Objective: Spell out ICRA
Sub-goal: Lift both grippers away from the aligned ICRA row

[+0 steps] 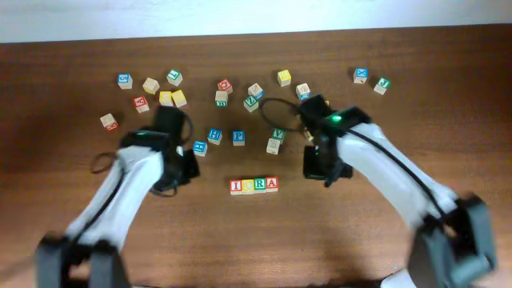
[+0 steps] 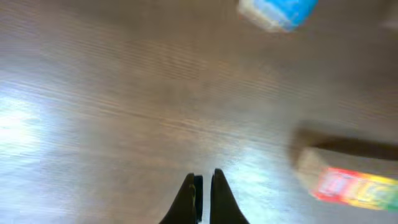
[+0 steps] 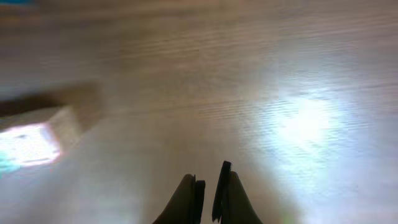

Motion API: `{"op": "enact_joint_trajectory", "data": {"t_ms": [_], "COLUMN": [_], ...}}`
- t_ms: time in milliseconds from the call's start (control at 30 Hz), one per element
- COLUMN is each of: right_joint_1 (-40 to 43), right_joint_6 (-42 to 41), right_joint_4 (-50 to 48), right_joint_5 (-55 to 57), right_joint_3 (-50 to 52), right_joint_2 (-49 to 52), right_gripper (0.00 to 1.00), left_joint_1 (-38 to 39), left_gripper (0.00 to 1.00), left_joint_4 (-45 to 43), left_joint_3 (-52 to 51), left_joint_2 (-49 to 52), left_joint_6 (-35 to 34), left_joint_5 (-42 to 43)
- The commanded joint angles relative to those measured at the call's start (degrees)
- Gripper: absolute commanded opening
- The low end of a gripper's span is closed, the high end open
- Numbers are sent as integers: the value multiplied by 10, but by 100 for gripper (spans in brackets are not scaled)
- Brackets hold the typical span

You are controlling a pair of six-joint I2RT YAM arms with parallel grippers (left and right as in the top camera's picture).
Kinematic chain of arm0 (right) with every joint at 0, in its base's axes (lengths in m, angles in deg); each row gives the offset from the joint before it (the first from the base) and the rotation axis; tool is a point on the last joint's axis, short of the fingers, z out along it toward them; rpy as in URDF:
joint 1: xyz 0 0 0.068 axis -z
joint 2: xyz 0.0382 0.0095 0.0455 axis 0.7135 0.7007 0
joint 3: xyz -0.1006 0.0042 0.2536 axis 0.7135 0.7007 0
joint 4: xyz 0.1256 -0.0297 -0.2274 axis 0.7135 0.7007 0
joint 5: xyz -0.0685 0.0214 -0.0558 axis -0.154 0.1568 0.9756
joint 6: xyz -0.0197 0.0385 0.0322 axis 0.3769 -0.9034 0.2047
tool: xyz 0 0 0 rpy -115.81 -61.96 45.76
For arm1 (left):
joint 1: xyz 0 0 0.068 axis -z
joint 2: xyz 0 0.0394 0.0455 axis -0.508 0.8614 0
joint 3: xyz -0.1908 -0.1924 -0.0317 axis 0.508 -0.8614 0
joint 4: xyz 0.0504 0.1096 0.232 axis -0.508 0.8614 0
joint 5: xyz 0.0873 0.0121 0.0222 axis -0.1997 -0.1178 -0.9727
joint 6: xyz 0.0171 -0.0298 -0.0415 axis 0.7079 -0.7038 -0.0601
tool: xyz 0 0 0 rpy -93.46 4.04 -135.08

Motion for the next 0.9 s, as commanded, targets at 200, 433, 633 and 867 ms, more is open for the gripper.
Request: {"op": "enact_joint_trajectory", "data": {"t_ms": [200, 433, 633, 867], "right_joint_1": [-2, -4, -33, -66], "right_joint_6": [-40, -97, -98, -98], "right_joint_4": [140, 145, 144, 144], "right_joint_5": [21, -7, -7, -3], "right_joint_3": [-21, 6, 46, 52], "right_joint_2": [-347, -423, -428, -461], "right_gripper": [88, 98, 98, 98], "left_joint_1": [-11, -11, -11, -11], "left_gripper": [99, 99, 99, 99], "left_joint_4": [93, 157, 170, 170], "left_joint_3": [30, 30, 30, 30], "left_joint_2": [-290, -329, -328, -328], "left_joint_6": [30, 30, 30, 30], "left_joint_5": [-9, -9, -9, -9]}}
